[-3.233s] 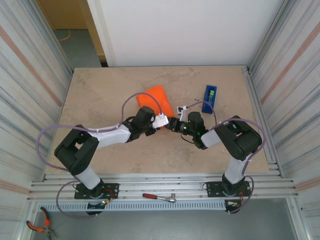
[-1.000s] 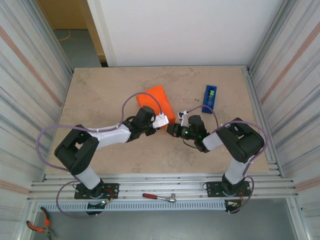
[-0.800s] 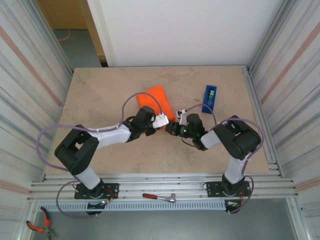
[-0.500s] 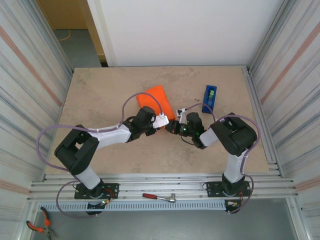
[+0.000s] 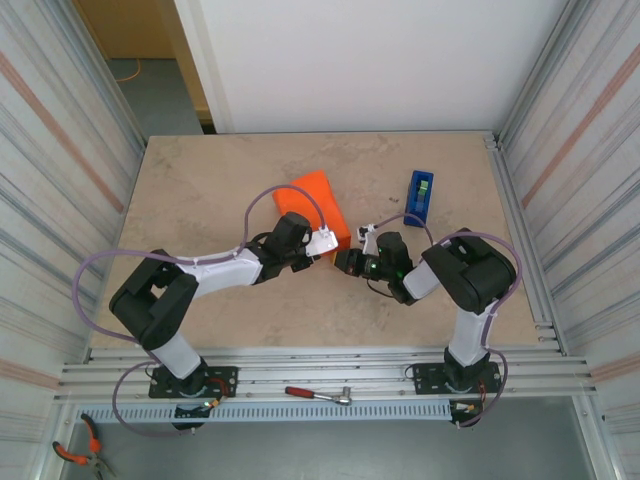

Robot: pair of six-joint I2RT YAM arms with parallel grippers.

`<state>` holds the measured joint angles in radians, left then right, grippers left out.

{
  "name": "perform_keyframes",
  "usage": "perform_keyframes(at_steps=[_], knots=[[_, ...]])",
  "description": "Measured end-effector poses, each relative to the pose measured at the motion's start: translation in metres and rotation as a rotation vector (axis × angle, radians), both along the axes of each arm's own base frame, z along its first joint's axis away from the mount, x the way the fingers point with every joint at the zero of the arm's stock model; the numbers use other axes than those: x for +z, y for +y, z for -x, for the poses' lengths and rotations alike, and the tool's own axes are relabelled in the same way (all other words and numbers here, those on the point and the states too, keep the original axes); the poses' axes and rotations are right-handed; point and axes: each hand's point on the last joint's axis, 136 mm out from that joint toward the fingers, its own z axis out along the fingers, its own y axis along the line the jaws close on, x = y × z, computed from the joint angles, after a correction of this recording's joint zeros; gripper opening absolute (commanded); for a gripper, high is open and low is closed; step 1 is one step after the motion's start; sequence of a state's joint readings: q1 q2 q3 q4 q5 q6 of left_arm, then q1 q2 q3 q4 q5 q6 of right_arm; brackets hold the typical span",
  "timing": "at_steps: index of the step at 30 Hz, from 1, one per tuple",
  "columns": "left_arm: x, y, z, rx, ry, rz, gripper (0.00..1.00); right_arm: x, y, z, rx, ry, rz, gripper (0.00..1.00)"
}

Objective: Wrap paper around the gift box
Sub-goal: Wrap the gift box with the wrapping paper.

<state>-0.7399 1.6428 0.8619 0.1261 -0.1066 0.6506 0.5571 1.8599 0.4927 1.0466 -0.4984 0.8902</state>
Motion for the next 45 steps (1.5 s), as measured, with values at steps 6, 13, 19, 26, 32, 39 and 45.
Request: perform_keyframes(at_steps=[6,13,19,26,32,39,45], knots=[[0.000,0.000,0.000,0.000,0.000,0.000,0.40,0.009,0.011,-0.012,0.007,-0.028,-0.019,0.00],[0.000,0.000,-0.001,0.004,-0.003,-0.002,0.40,0.010,0.017,-0.019,0.007,-0.021,-0.034,0.00],[0.000,0.000,-0.001,0.004,-0.005,-0.003,0.40,0.006,0.011,-0.009,0.009,-0.004,-0.024,0.00],[0.000,0.000,-0.001,0.004,-0.005,-0.003,0.40,0.015,0.007,-0.001,0.015,-0.010,-0.030,0.00],[0.000,0.000,-0.001,0.004,-0.004,-0.004,0.39,0.028,0.012,-0.009,0.016,-0.025,-0.037,0.00],[0.001,0.001,-0.003,0.014,-0.011,-0.008,0.40,0.037,0.024,-0.028,0.018,-0.052,-0.056,0.00],[0.000,0.002,-0.003,0.016,-0.013,-0.009,0.39,0.036,0.022,-0.029,0.013,-0.055,-0.060,0.00]])
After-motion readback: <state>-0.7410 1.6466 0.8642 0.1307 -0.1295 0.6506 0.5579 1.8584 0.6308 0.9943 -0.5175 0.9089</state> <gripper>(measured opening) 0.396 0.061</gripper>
